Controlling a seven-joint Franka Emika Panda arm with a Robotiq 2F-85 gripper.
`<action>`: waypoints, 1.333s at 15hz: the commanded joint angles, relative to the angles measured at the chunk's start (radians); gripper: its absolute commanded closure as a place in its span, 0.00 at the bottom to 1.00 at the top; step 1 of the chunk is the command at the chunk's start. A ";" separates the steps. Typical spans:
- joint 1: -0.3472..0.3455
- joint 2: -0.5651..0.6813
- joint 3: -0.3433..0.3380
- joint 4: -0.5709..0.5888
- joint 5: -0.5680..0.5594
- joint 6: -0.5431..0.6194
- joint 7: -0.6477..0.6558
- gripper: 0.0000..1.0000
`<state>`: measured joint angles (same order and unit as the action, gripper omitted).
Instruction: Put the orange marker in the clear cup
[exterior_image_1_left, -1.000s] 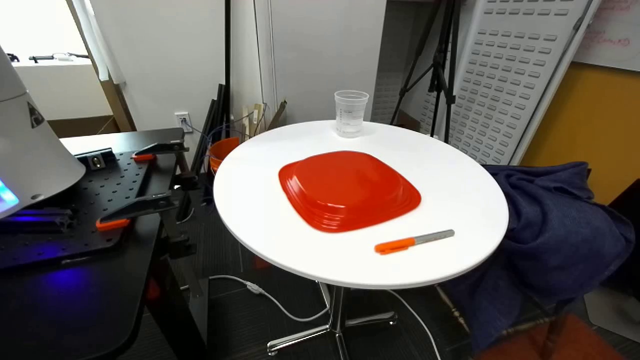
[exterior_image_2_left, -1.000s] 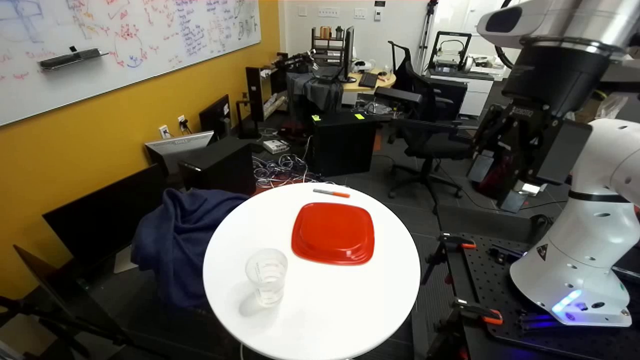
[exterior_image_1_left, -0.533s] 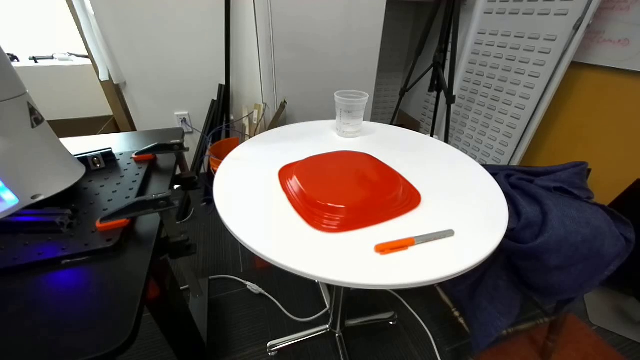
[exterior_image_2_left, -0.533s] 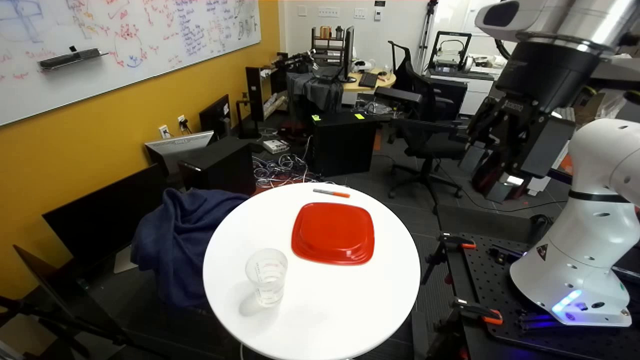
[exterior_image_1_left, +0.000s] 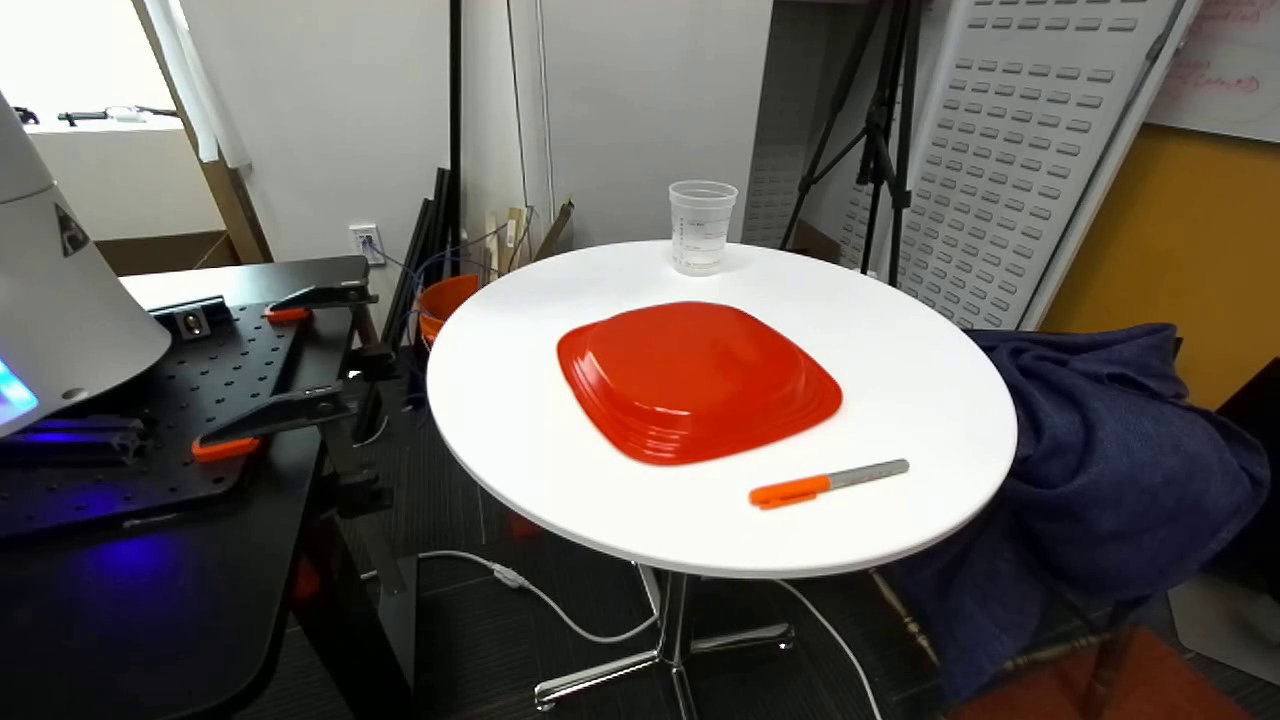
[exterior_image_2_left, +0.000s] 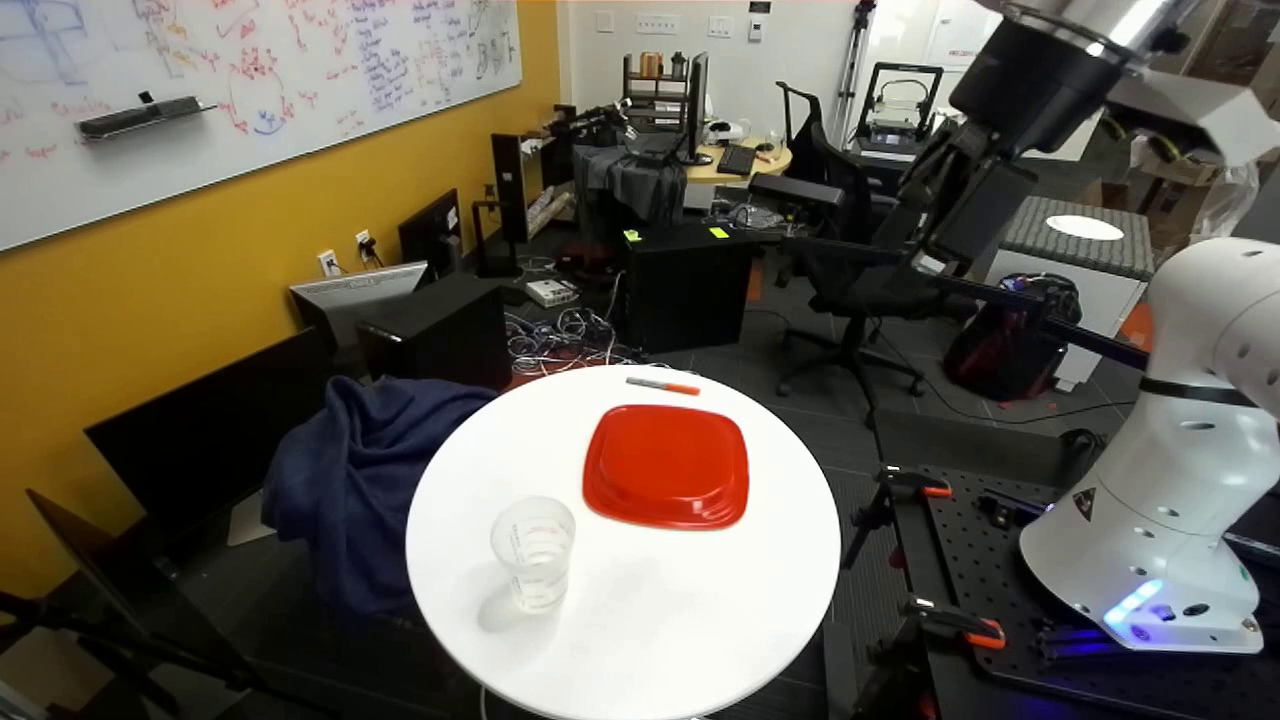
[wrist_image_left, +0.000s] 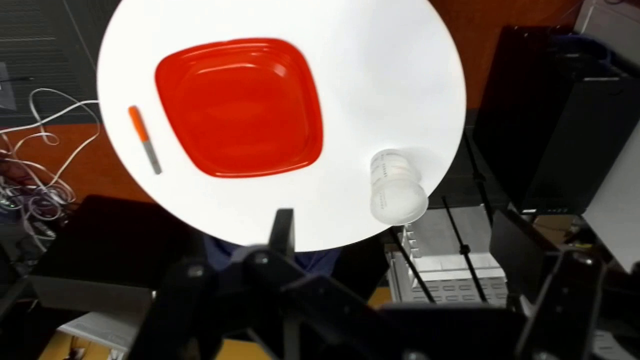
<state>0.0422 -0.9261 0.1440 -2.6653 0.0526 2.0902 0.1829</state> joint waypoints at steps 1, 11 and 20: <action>-0.074 -0.042 -0.042 -0.016 -0.075 0.037 -0.014 0.00; -0.301 -0.030 -0.257 0.002 -0.203 0.203 -0.044 0.00; -0.459 0.189 -0.329 0.087 -0.281 0.339 -0.040 0.00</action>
<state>-0.3800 -0.8557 -0.1725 -2.6487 -0.2109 2.4015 0.1580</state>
